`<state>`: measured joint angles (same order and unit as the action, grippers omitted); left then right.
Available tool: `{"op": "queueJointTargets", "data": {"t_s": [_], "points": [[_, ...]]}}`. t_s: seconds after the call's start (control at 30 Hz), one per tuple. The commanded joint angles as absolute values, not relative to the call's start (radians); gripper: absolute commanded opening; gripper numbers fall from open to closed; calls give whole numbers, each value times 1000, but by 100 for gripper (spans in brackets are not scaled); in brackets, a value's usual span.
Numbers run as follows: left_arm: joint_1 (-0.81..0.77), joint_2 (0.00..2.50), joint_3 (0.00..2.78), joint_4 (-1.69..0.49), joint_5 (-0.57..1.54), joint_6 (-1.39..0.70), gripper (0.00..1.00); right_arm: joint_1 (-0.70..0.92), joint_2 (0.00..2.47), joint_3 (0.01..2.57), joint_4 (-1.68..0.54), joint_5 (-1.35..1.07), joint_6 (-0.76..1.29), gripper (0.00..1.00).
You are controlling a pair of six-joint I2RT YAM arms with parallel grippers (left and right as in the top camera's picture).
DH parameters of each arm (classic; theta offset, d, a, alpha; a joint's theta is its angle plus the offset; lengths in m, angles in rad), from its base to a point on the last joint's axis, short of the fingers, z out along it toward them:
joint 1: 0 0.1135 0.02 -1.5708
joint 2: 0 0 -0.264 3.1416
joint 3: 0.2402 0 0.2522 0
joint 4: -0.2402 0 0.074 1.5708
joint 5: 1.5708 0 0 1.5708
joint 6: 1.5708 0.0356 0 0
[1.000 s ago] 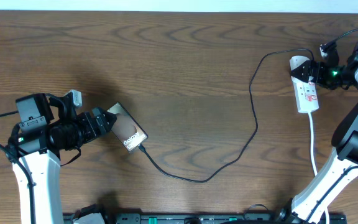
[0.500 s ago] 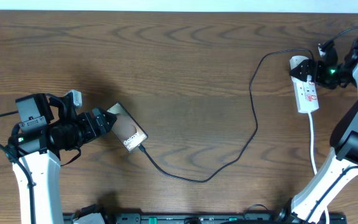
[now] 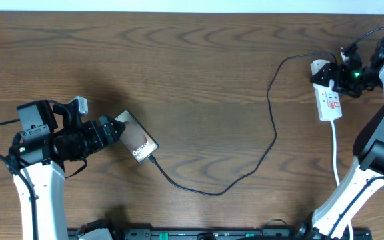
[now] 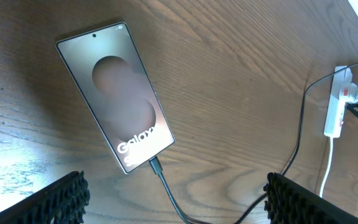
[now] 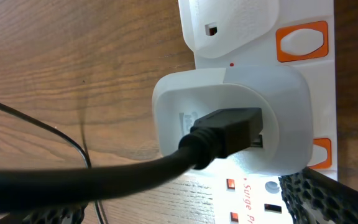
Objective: Plug charger to phone and switch on socket
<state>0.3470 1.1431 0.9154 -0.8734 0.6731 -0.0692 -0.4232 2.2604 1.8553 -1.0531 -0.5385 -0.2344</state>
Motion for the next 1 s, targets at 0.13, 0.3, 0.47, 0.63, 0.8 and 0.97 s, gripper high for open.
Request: {"op": "queueJointTargets", "data": {"t_s": [0.13,0.3,0.47,0.63,0.8,0.97], "points": [[352,1145,907,-879,661,-44,90,-415,2276,1881,-1051,-450,-233,97],[352,1145,907,-879,661,-45,90,-415,2276,1881,-1047,-438,-233,97],[352,1145,907,-883,661,-44,90,-411,2276,1881,-1040,-483,-233,98],[352,1145,907,-883,661,-44,90,-411,2276,1881,-1040,-515,-241,98],[352,1145,907,-883,661,-44,90,-411,2276,1875,-1040,-516,-241,98],[352,1145,907,-882,661,-44,90,-411,2276,1859,-1032,-516,-241,98]]}}
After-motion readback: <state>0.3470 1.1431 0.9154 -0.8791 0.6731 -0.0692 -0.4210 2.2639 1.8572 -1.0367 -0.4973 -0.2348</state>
